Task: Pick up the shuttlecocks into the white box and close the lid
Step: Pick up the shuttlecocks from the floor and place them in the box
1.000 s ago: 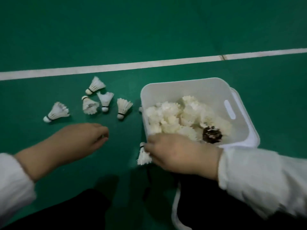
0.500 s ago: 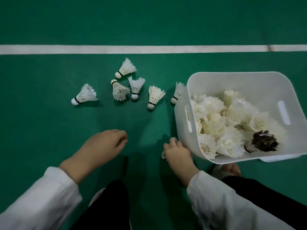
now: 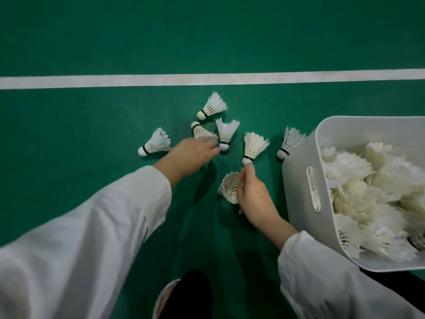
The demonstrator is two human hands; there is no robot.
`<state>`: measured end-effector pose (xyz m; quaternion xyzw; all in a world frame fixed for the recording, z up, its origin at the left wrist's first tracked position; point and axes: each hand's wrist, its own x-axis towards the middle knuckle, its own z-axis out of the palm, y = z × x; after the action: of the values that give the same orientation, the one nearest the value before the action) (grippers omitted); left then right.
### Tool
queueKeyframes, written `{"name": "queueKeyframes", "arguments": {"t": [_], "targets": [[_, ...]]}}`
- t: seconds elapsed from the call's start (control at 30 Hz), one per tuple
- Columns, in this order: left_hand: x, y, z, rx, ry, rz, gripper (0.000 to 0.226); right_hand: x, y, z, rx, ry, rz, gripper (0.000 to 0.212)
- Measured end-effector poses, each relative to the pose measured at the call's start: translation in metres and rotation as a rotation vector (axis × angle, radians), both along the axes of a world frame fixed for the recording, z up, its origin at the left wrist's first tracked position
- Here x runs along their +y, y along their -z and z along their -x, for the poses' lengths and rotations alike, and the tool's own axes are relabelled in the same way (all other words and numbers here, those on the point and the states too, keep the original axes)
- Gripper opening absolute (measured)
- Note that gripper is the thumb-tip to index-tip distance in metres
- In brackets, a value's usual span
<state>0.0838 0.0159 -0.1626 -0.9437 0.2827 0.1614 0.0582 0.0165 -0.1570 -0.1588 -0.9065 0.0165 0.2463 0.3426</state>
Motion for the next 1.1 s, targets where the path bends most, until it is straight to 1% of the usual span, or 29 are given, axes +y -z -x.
{"name": "queueKeyframes", "arguments": {"t": [0.03,0.07,0.17,0.27,0.37,0.4,0.47,0.5,0.6,0.67,0.77,0.83,0.93,1.0,1.1], "targets": [[0.002,0.003,-0.002,-0.005,0.045,-0.06,0.044,0.001,0.002,-0.001,0.013,-0.008,0.012,0.021],[0.004,0.007,-0.002,-0.016,0.042,-0.104,0.044,0.003,0.004,-0.002,0.028,-0.013,0.026,0.021],[0.012,0.021,-0.001,-0.045,-0.124,-0.168,0.055,0.004,0.009,-0.003,0.078,-0.023,0.079,0.027],[0.021,0.029,-0.001,-0.058,-0.257,-0.119,0.059,0.007,0.002,-0.004,0.112,-0.03,0.057,0.029],[0.035,0.036,-0.004,-0.066,-0.304,-0.049,0.057,0.01,-0.004,-0.004,0.162,-0.078,0.058,0.052],[0.037,0.039,-0.005,-0.074,-0.311,-0.026,0.052,0.011,-0.005,-0.003,0.158,-0.124,0.09,0.055],[0.035,0.041,-0.008,-0.083,-0.343,0.011,0.041,0.012,-0.003,-0.003,0.126,-0.191,0.152,0.045],[0.031,0.042,-0.009,-0.082,-0.37,0.042,0.04,0.012,-0.003,-0.003,0.104,-0.193,0.175,0.039],[0.016,0.041,-0.014,-0.085,-0.478,0.124,0.051,0.01,-0.005,-0.005,0.023,-0.178,0.215,0.029],[0.01,0.042,-0.018,-0.018,-0.602,0.142,0.056,0.01,-0.008,-0.007,-0.018,-0.187,0.23,0.027],[0.009,0.049,-0.023,0.111,-0.744,0.174,0.054,0.009,-0.01,-0.009,-0.083,-0.203,0.218,0.027],[0.01,0.047,-0.024,0.08,-0.749,0.245,0.046,0.009,-0.009,-0.01,-0.128,-0.221,0.193,0.026],[0.012,0.028,-0.01,-0.015,-0.687,0.46,0.027,0.011,-0.004,-0.011,-0.141,-0.234,0.177,0.025],[0.016,0.013,0.011,-0.037,-0.654,0.566,0.02,0.012,-0.002,-0.01,-0.141,-0.241,0.197,0.022],[0.026,-0.003,0.042,0.0,-0.67,0.608,0.014,0.013,-0.001,-0.008,-0.133,-0.238,0.222,0.018]]}}
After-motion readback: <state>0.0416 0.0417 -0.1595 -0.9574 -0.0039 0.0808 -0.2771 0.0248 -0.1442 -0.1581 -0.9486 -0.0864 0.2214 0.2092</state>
